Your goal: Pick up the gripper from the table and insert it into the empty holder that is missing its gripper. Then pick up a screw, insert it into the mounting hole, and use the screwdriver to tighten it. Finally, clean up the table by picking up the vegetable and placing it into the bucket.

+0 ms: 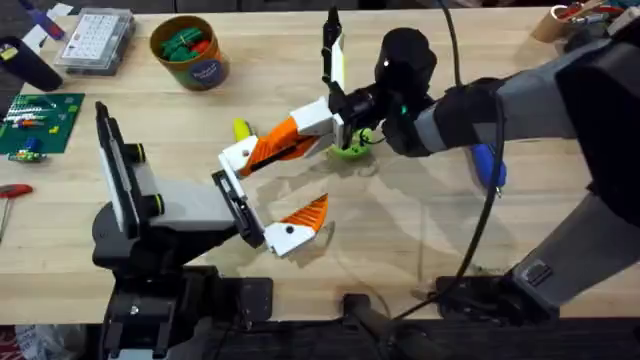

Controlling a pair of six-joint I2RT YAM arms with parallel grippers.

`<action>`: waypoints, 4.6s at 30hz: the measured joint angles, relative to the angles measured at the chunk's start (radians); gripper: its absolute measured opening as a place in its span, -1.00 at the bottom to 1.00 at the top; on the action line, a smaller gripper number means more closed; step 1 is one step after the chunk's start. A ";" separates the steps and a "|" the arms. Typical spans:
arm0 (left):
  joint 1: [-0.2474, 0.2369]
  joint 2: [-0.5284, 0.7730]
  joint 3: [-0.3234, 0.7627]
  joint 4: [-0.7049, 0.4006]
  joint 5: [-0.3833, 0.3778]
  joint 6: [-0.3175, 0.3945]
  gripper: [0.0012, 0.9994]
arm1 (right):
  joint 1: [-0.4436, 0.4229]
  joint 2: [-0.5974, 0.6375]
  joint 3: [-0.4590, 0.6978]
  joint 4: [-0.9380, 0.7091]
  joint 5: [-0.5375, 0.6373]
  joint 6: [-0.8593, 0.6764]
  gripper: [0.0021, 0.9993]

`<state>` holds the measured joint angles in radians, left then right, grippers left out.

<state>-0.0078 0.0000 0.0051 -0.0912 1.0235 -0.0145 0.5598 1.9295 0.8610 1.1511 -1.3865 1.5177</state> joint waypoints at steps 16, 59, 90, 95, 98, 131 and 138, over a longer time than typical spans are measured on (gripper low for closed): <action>0.000 0.000 0.000 -0.002 0.001 -0.005 0.98 | -0.003 0.000 0.010 -0.059 0.001 -0.040 -0.97; 0.005 0.000 0.000 0.000 -0.018 -0.023 0.97 | 0.010 -0.011 -0.022 -0.038 0.089 -0.050 -0.97; 0.005 0.000 0.000 -0.002 -0.006 -0.031 0.97 | 0.021 -0.051 -0.086 -0.014 0.163 -0.051 -0.99; 0.005 0.000 0.000 -0.002 -0.006 -0.031 0.97 | 0.021 -0.051 -0.086 -0.014 0.164 -0.053 -0.99; 0.005 0.000 0.000 -0.002 -0.006 -0.031 0.97 | 0.021 -0.051 -0.086 -0.014 0.164 -0.053 -0.99; 0.000 0.000 0.000 -0.006 0.028 -0.027 0.97 | 0.022 -0.051 -0.089 -0.023 0.233 -0.053 0.98; 0.000 0.000 0.000 -0.006 0.028 -0.027 0.97 | 0.002 -0.117 -0.095 -0.100 0.259 -0.127 0.98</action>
<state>-0.0079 0.0002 0.0055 -0.0971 1.0512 -0.0414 0.5615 1.8127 0.7662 1.0513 -1.1275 1.3910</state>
